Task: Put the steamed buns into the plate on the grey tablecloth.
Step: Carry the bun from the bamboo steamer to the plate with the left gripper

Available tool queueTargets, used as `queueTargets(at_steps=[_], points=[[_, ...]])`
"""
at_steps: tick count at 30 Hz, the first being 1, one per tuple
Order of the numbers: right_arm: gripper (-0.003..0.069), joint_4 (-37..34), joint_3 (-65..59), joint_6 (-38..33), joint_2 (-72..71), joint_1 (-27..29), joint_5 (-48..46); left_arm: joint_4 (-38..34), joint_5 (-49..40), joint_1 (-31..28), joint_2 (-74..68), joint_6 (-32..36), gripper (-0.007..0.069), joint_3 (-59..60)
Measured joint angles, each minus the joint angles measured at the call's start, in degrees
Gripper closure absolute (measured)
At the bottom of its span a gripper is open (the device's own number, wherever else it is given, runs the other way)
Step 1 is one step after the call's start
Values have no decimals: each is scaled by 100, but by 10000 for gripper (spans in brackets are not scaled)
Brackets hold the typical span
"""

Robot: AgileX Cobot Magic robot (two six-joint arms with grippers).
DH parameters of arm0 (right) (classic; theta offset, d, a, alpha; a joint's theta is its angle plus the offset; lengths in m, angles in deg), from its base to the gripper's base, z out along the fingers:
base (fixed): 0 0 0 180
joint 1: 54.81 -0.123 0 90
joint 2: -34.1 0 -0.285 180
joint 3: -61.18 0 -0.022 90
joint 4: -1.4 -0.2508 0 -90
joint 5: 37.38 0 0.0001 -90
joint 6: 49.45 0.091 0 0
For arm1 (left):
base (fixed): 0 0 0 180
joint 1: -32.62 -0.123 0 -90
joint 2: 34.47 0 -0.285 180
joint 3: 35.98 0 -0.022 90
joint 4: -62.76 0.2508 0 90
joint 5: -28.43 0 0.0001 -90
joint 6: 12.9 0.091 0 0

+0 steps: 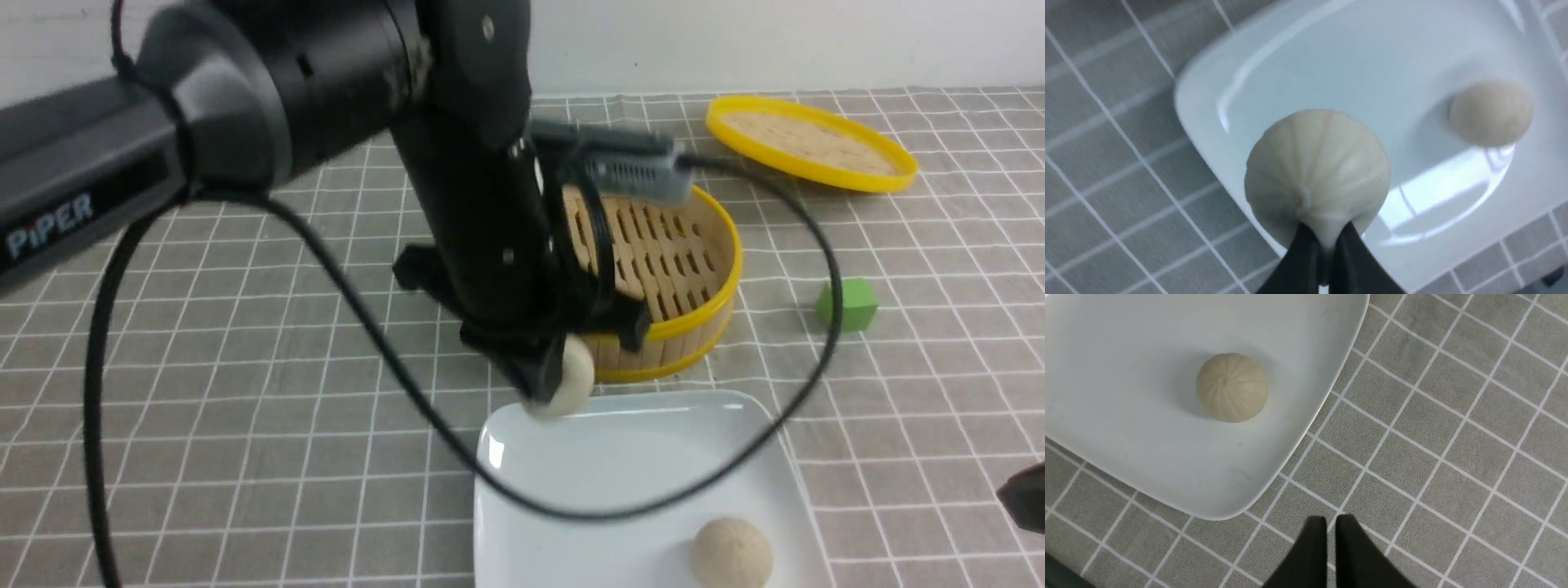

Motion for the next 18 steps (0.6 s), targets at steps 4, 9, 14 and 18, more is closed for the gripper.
queueTargets(at_steps=[4, 9, 14, 18], points=[[591, -105, 0, 0, 0, 0, -56, 51, 884, 462, -45, -191, 602, 962], [584, -402, 6, 0, -70, 0, -781, 62, 1790, 590, -299, -453, 588, 1249], [579, -552, 6, 132, -722, 0, -1279, 114, 2136, 594, -544, -588, 524, 1255], [578, -518, 6, 391, -1590, 0, -1326, 117, 2245, 594, -648, -606, 411, 1257]])
